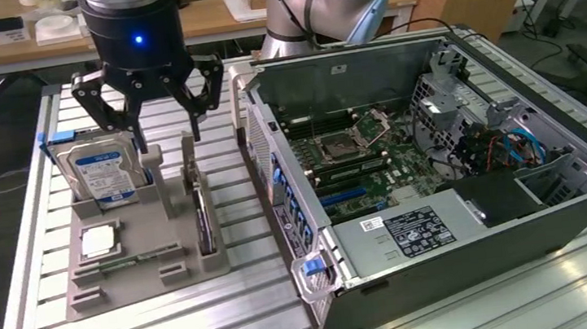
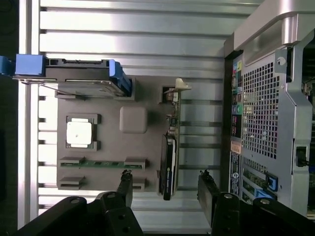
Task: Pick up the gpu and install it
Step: 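Pick up the gpu and move the gpu toward the slot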
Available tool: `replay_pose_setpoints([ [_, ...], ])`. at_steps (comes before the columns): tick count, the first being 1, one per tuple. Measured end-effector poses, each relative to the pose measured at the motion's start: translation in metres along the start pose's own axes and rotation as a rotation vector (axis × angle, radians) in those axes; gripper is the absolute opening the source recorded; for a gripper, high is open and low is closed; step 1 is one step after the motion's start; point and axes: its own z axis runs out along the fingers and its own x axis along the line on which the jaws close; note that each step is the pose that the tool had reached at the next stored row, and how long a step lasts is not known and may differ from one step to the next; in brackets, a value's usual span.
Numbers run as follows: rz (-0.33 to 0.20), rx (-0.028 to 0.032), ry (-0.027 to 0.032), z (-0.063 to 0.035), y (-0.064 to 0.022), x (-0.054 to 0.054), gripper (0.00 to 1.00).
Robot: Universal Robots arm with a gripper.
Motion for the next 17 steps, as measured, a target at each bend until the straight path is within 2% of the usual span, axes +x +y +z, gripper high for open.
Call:
replay_pose_setpoints([
  [9, 0.0, -0.0001, 0.0008, 0.0088, -0.0005, 0.0, 0.65],
  [15, 0.0, 0.0, 0.0045, 0.0149, -0.0009, 0.0, 0.65],
  [17, 0.0, -0.0001, 0.0082, 0.0176, -0.0011, 0.0, 0.65],
])
